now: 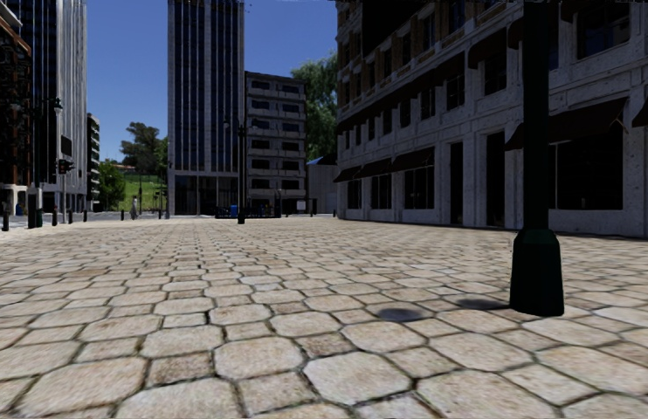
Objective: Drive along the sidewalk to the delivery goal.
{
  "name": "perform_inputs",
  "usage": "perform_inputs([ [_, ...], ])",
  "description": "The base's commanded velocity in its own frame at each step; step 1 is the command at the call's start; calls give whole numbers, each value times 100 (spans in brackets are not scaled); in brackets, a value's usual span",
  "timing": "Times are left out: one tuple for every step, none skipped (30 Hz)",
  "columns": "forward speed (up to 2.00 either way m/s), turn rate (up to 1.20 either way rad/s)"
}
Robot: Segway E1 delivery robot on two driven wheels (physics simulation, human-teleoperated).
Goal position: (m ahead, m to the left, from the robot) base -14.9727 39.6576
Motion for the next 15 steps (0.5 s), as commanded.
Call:
perform_inputs([
  [122,81],
  [122,81],
  [122,81],
  [122,81],
  [122,81],
  [122,81],
  [122,81],
  [122,81],
  [122,81],
  [122,81],
  [122,81],
  [122,81],
  [122,81],
  [122,80],
  [122,78],
])
